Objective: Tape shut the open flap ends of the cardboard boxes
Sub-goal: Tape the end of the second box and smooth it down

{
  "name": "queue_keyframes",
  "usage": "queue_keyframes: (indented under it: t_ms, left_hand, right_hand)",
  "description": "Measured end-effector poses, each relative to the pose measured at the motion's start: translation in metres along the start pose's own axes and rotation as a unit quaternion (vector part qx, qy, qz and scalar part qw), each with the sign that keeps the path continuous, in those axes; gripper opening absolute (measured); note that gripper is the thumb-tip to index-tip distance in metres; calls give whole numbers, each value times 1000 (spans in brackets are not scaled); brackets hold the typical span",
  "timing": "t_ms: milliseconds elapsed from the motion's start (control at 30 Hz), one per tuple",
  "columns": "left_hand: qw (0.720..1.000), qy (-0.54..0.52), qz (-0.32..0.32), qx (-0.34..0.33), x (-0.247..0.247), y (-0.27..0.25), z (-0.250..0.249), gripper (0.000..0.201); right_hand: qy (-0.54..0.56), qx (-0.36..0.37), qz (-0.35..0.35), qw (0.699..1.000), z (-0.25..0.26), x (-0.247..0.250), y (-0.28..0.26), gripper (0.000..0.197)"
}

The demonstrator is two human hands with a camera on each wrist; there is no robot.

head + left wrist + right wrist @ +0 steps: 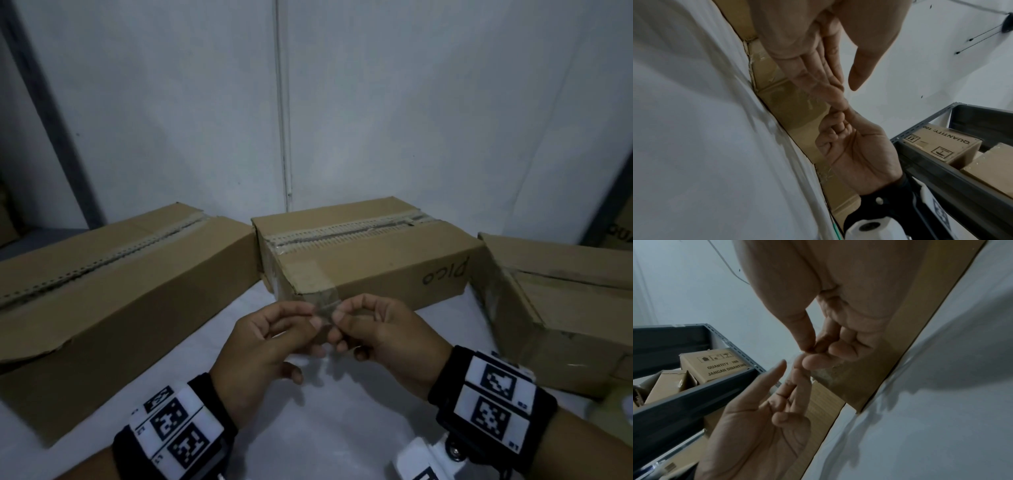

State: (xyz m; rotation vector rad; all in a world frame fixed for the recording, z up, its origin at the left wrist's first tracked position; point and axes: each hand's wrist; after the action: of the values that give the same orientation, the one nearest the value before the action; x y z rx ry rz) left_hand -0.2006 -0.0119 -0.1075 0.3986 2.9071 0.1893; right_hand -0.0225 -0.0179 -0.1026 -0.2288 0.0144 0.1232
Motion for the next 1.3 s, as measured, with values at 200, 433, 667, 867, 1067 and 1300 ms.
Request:
queue_keyframes:
  t_ms: [200, 433, 667, 867, 1067, 1300]
  left_hand:
    - [1000, 6, -8, 14, 0, 0, 4, 41]
    - [1000, 23, -4, 17, 0, 2, 7, 16]
    - [999, 27, 0, 40, 0, 4, 7, 14]
    - [998, 15, -5, 61, -3, 4, 8, 12]
    - [998, 19, -12, 64, -5, 4, 4, 9]
    - [997, 4, -44, 64, -9, 4, 6, 8]
  right_hand:
    - [-39, 8, -8, 999, 2, 3, -2, 14]
    - [-40, 3, -27, 999, 2, 7, 0, 11]
    - [19, 11, 20, 1000, 4, 5, 0, 20]
    - [32, 46, 38, 998, -2, 5, -3, 27]
    - [2, 83, -13, 996, -2, 3, -5, 11]
    - [26, 36, -14, 999, -4, 1, -6, 8]
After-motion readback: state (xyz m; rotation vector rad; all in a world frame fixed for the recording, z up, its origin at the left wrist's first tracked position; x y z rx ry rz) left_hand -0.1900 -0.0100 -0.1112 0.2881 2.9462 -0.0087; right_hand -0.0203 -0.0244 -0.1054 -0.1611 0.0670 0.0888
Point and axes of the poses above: each hand's wrist, its own y-axis towards the middle knuckle, its own x-axis out of the back of the hand, z = x × y, and after that the axes turned 9 degrees about -x, right-handed
